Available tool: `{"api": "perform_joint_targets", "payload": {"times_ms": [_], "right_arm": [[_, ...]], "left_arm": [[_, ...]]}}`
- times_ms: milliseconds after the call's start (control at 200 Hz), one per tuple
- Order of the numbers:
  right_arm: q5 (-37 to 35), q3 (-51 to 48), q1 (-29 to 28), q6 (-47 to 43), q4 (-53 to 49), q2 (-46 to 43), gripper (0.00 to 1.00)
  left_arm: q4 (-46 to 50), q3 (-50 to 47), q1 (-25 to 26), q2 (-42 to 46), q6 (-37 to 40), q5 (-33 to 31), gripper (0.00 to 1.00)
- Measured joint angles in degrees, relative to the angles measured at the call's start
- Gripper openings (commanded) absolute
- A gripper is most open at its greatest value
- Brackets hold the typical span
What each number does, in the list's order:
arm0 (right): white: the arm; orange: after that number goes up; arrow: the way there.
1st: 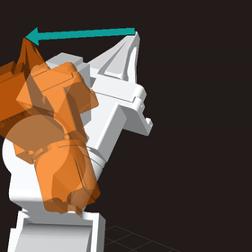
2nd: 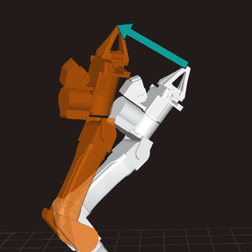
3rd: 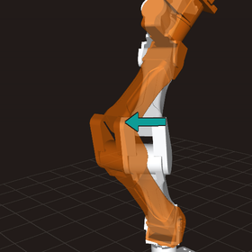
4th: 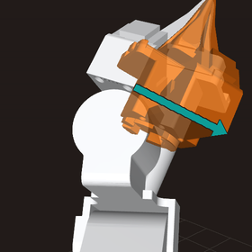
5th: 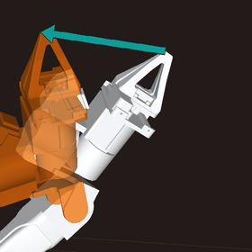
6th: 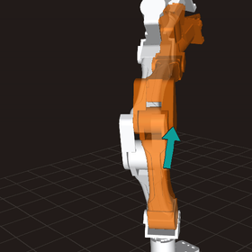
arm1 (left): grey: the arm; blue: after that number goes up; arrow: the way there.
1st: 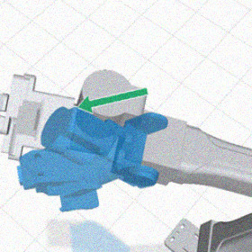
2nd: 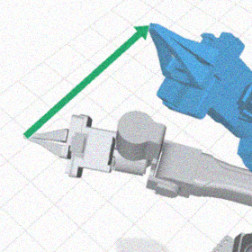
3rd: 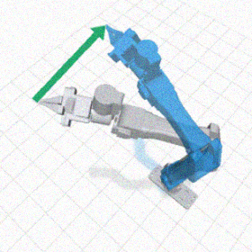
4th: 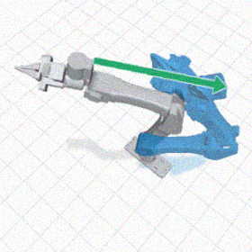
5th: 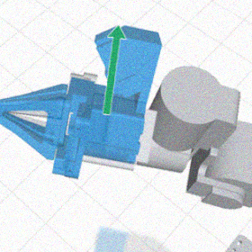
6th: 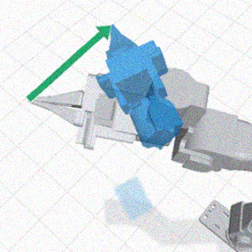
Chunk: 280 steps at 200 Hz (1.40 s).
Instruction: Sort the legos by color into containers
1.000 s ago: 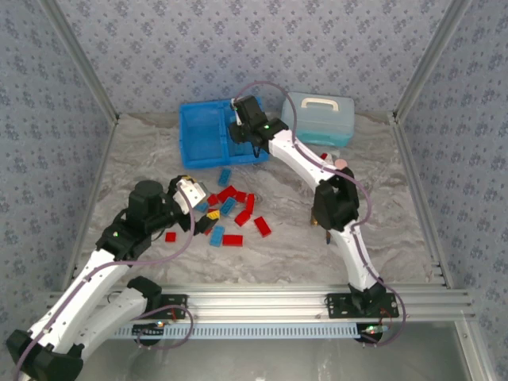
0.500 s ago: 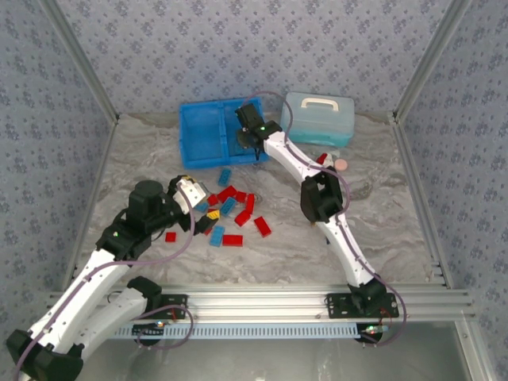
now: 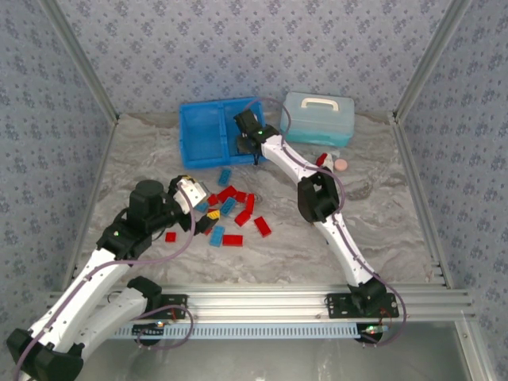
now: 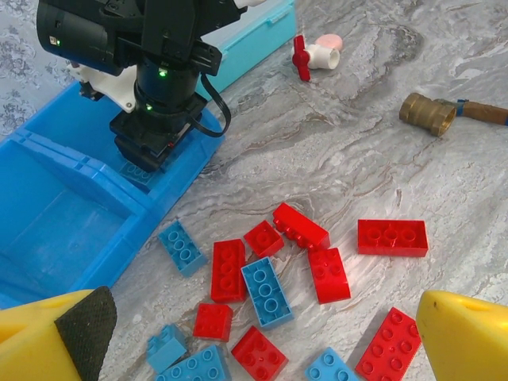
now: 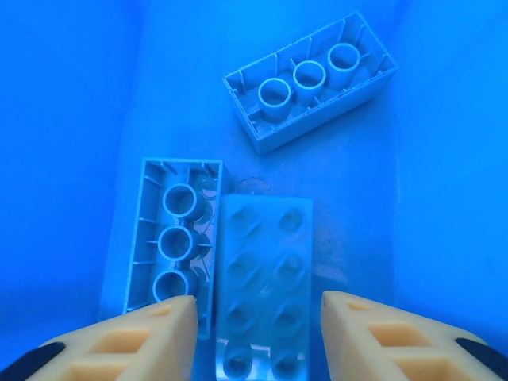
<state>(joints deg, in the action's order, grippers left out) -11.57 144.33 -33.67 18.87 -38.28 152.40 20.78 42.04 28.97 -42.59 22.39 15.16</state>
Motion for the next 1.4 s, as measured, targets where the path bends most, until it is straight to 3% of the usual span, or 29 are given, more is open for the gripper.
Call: {"api": "perform_joint_targets", "payload": {"times_ms": [340,505,680,839,984,1074,1184,1399], "right_arm": [[-0.1,-0.1,-0.4,0.2,-1.4,-2.5,0.49],[-0.6,-15.3,-2.1,4.0,0.6,-16.4,0.5],[-1.2,-30.2,-6.6,13.6,5.8,-30.4,0.54],[-0.3,-31.5,-10.8,21.9,6.6,-29.4,0.56],[1.5,-34.2,-12.5,24.8,6.6,-27.3,0.71],[2.0,-36.8,-12.4,24.6,6.6,-27.6,0.76],[2.2,-44.1,-11.9,23.8,7.2,-31.3,0.82],[1.8,-60.8,-10.5,21.7,7.6,-48.8,0.95]], "left_arm": [[0.0,0.0,-0.1,0.0,0.0,0.0,0.99],[0.0,0.0,-0.1,0.1,0.0,-0.5,0.99],[0.1,0.0,-0.1,0.3,0.1,-2.9,0.99],[0.6,0.0,-0.7,0.6,0.0,-7.2,0.99],[0.4,0.0,-1.2,-0.6,-1.9,-10.2,0.99],[1.6,1.4,-1.6,-5.0,-7.2,-12.3,0.99],[5.9,10.4,-1.7,-17.3,-17.2,-16.3,0.99],[10.5,25.6,-2.0,-40.3,-32.9,-17.7,0.88]]}}
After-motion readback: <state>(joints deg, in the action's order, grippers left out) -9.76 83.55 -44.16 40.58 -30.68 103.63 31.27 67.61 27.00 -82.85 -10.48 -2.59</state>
